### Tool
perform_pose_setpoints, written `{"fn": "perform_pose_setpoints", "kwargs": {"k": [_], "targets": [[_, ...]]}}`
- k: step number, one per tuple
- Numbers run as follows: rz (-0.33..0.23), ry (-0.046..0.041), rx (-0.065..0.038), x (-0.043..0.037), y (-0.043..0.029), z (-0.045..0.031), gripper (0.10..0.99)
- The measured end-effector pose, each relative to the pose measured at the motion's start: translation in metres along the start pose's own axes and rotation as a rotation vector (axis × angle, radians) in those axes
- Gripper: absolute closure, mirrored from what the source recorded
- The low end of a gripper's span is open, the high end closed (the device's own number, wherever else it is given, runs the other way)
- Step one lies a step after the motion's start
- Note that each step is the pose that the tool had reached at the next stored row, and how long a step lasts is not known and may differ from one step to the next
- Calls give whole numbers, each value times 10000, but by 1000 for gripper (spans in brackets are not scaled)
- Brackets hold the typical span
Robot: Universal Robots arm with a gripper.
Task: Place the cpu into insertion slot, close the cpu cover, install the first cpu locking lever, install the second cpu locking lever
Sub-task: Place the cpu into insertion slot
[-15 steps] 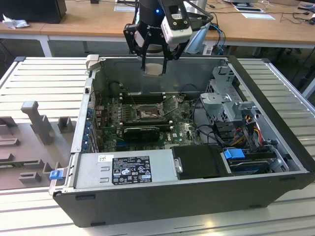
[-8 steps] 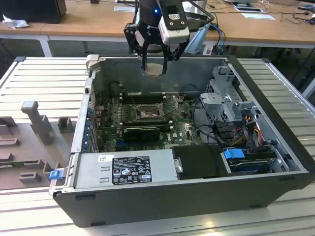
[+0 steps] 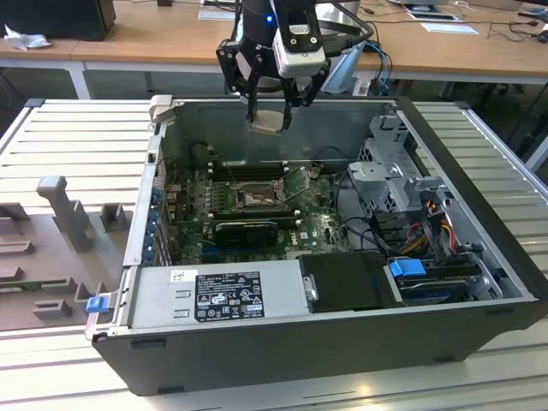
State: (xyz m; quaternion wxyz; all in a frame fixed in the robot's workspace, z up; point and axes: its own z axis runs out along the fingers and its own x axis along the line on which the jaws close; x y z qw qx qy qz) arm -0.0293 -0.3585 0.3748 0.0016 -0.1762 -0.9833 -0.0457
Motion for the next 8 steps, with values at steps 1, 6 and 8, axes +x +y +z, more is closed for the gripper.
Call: {"fn": "perform_pose_setpoints", "kwargs": {"k": [1, 6, 8], "targets": [[44, -4, 0, 0, 0, 0, 561], [252, -23, -5, 0, 0, 0, 561], [346, -31, -7, 0, 0, 0, 561]]}}
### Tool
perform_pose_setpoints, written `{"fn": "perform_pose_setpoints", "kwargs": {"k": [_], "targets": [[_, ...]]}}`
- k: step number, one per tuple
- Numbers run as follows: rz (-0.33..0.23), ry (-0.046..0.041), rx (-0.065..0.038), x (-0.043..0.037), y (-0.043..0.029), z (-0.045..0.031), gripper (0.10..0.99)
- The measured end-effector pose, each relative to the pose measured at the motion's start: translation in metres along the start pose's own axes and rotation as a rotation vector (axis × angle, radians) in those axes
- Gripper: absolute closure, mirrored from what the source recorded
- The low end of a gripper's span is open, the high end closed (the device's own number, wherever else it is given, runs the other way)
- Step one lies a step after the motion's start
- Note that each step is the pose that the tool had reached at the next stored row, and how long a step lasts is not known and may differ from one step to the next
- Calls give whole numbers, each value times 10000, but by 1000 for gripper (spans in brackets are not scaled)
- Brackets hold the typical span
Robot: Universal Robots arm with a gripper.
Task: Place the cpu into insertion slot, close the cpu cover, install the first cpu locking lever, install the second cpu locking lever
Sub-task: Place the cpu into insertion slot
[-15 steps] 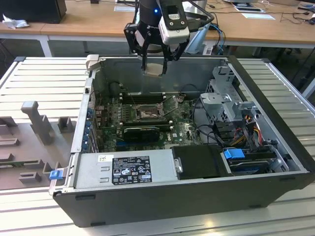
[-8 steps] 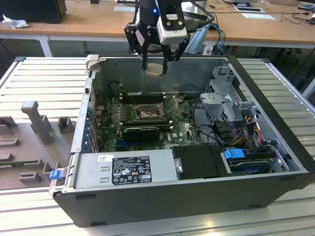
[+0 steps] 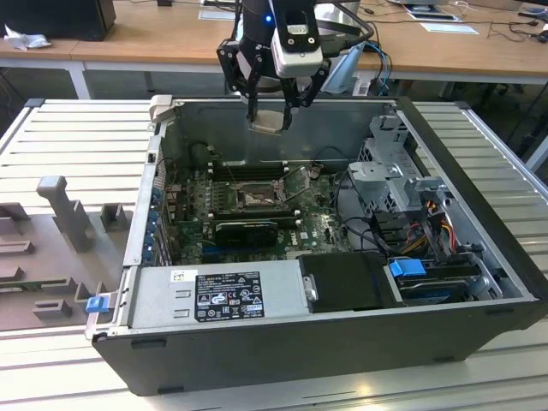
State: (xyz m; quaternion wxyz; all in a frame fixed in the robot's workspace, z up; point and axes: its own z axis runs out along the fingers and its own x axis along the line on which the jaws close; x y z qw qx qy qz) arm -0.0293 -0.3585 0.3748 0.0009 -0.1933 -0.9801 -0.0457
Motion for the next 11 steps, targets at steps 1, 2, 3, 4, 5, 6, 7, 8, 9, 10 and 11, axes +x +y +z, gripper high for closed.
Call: {"fn": "perform_pose_setpoints", "kwargs": {"k": [1, 2, 3, 4, 5, 6, 7, 8, 9, 10, 11], "targets": [[59, -5, 0, 0, 0, 0, 561], [134, -12, -2, 0, 0, 0, 561], [171, -16, -3, 0, 0, 0, 561], [203, -18, -3, 0, 0, 0, 561], [236, -21, -4, 0, 0, 0, 561], [268, -25, -5, 0, 0, 0, 561], [301, -27, -5, 0, 0, 0, 561], [332, -30, -6, 0, 0, 1, 561], [412, -37, -7, 0, 0, 1, 561], [456, -41, -8, 0, 0, 1, 561], [488, -44, -9, 0, 0, 1, 561]]}}
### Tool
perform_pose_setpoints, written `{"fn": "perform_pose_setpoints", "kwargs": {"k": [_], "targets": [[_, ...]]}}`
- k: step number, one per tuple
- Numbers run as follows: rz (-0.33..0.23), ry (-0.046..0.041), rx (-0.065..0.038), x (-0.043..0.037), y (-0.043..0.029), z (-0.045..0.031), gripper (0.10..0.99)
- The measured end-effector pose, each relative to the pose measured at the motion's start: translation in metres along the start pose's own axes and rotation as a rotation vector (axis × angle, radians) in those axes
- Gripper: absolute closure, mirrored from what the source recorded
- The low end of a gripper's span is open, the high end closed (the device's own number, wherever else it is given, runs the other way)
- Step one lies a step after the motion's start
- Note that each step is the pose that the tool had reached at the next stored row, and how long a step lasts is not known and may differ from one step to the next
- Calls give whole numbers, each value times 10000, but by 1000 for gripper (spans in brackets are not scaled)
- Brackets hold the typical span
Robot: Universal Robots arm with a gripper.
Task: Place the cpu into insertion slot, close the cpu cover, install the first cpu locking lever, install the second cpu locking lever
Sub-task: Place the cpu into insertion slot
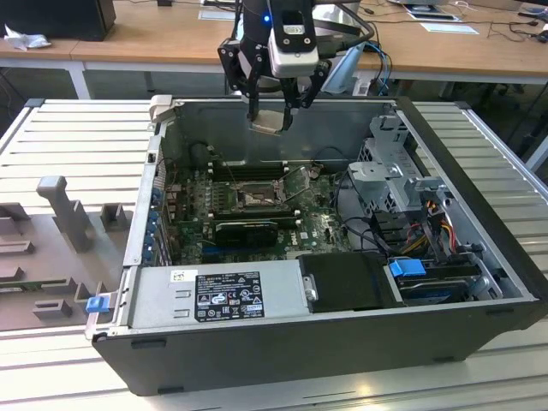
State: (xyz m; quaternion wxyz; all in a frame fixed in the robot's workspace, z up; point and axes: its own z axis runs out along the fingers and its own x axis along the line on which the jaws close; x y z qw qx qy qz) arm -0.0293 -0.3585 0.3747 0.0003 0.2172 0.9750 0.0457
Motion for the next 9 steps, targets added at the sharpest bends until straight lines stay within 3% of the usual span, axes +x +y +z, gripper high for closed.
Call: {"fn": "perform_pose_setpoints", "kwargs": {"k": [9], "targets": [[388, -35, -8, 0, 0, 1, 561]]}}
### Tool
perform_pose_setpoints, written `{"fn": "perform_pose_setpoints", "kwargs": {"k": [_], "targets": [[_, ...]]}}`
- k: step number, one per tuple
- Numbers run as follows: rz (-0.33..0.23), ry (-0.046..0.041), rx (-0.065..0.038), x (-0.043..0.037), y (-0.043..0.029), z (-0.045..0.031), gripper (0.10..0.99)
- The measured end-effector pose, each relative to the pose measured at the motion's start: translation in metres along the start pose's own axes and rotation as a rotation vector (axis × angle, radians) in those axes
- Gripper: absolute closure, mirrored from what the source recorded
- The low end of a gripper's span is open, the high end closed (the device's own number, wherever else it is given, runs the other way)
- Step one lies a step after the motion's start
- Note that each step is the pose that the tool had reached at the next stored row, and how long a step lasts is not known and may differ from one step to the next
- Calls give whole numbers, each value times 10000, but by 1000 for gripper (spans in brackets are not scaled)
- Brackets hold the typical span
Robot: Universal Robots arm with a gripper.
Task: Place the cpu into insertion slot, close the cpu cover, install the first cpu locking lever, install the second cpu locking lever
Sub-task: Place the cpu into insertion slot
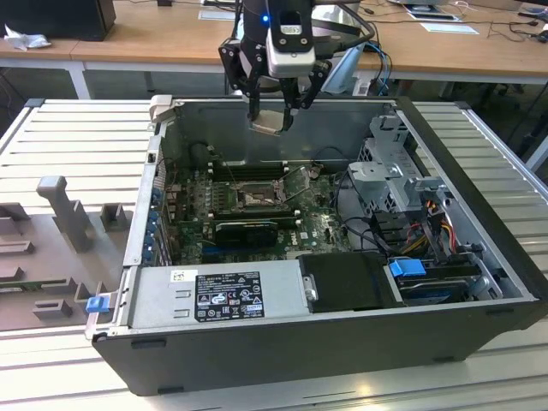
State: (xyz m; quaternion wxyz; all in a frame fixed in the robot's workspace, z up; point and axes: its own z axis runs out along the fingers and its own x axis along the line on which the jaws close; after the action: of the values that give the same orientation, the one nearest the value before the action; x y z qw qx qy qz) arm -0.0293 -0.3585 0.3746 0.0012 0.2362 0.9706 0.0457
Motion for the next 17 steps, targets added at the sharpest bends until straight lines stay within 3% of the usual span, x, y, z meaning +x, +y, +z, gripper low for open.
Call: {"fn": "perform_pose_setpoints", "kwargs": {"k": [7, 14, 17], "targets": [[668, -66, -3, -7, 3, 8, 561], [855, -92, 19, -13, 4, 21, 561], [1206, -123, 10, -13, 4, 22, 561]]}}
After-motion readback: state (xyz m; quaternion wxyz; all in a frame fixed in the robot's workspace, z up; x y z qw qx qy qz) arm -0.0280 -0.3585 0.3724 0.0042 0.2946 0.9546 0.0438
